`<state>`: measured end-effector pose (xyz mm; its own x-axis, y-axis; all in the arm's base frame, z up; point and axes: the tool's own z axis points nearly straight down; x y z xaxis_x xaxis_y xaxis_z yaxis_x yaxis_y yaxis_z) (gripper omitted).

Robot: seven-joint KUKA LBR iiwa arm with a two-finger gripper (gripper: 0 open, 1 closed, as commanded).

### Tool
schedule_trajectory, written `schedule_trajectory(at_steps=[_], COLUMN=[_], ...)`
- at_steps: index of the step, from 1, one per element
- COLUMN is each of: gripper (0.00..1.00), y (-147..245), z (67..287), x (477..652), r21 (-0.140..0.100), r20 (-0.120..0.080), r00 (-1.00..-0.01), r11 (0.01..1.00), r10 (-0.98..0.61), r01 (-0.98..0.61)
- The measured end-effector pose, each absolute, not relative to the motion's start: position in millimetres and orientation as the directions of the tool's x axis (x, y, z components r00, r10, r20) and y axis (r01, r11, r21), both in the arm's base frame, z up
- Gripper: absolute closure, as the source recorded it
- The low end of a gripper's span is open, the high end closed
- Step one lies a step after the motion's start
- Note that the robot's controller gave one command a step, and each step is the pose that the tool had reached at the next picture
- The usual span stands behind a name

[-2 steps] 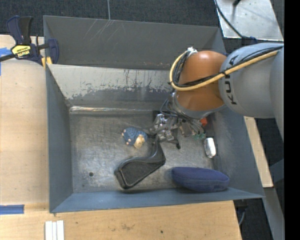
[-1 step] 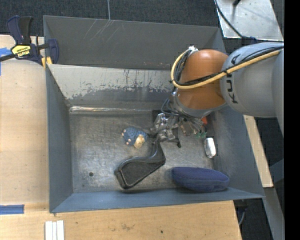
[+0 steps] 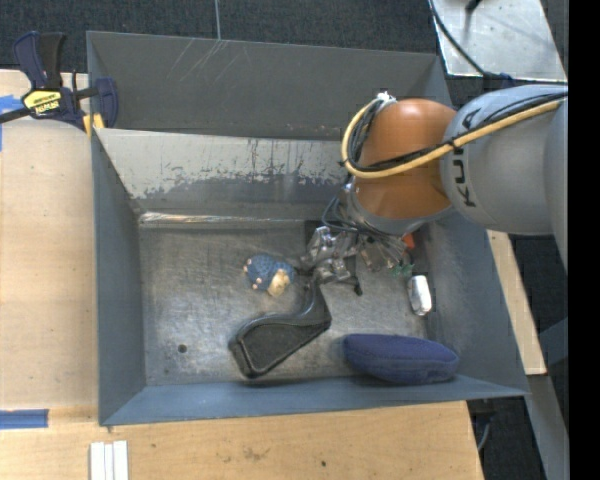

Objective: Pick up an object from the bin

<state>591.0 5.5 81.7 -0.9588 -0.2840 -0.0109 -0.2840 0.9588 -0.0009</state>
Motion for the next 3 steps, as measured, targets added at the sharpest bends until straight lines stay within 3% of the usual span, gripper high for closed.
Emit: schedule_trajectory(at_steps=[1, 2, 3], gripper=[1.0, 1.0, 1.0], y=[71, 50, 51], z=[78, 94, 231], x=[542.2, 599.1, 590.5], r21=[-0.013, 0.001, 0.001], r20=[-0.027, -0.008, -0.012], r00=[-0.935, -0.999, -1.0], r11=[0.935, 0.999, 1.0], r10=[-0.355, 0.051, 0.02], r01=[-0.355, 0.051, 0.02])
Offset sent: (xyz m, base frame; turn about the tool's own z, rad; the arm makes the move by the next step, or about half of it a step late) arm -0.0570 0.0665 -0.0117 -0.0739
